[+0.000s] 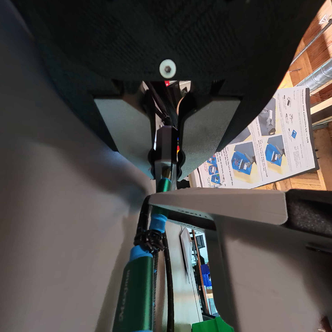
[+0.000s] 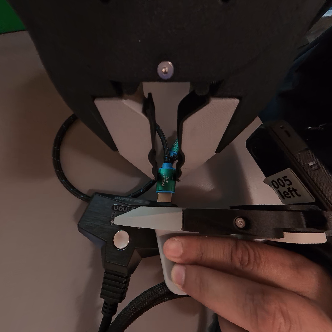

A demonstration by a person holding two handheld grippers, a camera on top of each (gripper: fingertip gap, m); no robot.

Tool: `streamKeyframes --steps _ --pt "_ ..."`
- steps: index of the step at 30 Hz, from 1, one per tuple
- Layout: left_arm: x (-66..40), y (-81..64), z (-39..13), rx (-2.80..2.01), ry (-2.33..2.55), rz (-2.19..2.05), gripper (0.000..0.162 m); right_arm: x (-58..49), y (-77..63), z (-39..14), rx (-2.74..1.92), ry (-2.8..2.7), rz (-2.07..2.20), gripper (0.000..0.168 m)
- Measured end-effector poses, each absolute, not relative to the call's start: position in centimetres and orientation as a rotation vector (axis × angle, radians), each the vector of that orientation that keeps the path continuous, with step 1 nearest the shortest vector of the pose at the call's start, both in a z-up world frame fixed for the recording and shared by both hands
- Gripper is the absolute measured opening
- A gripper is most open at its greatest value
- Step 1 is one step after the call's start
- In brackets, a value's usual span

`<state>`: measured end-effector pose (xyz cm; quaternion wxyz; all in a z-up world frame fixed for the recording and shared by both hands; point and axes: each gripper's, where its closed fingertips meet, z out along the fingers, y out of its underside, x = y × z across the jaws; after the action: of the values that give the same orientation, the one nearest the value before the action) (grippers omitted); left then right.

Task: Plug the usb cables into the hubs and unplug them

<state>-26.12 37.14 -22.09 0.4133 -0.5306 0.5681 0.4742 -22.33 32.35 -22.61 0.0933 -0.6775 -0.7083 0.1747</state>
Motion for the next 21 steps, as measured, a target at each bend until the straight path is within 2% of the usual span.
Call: streamKeyframes --steps 10,21 --pt "-26.47 37.17 -22.13 -1.342 1.430 1.227 0.018 -22.65 32.80 -22.89 -2.111 -2.063 0.632 0.017" --pt "-26.87 37.42 -22.27 -1.383 1.407 1.243 0.018 -22.94 32.93 -23.12 -2.104 -2.155 0.455 0.017"
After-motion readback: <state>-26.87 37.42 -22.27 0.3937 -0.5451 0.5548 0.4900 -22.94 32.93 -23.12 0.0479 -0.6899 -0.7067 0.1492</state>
